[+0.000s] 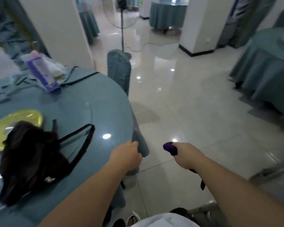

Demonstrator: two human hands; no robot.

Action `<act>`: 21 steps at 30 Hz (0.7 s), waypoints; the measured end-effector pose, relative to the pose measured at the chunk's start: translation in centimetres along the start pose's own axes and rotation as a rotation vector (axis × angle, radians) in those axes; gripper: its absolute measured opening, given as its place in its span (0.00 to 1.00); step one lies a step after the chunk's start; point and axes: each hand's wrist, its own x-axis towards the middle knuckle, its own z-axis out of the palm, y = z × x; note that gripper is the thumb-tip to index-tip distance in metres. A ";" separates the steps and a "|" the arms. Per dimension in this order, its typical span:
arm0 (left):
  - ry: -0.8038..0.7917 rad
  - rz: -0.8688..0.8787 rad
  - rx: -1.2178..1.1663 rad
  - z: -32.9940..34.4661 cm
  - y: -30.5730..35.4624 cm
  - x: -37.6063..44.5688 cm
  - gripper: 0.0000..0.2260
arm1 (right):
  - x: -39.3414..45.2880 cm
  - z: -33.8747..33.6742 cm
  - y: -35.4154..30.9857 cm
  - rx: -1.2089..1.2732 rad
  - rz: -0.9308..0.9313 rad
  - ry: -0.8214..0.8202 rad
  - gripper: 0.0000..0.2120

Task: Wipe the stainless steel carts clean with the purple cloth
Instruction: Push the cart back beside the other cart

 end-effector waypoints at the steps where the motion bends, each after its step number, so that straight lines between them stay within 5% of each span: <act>1: -0.021 0.033 0.015 -0.6 0.7 1.5 0.19 | 0.5 -0.3 0.8 0.028 0.037 0.012 0.10; 21: -0.069 0.507 0.267 -9.9 28.3 32.4 0.23 | 15.4 -17.3 26.2 0.201 0.449 0.149 0.15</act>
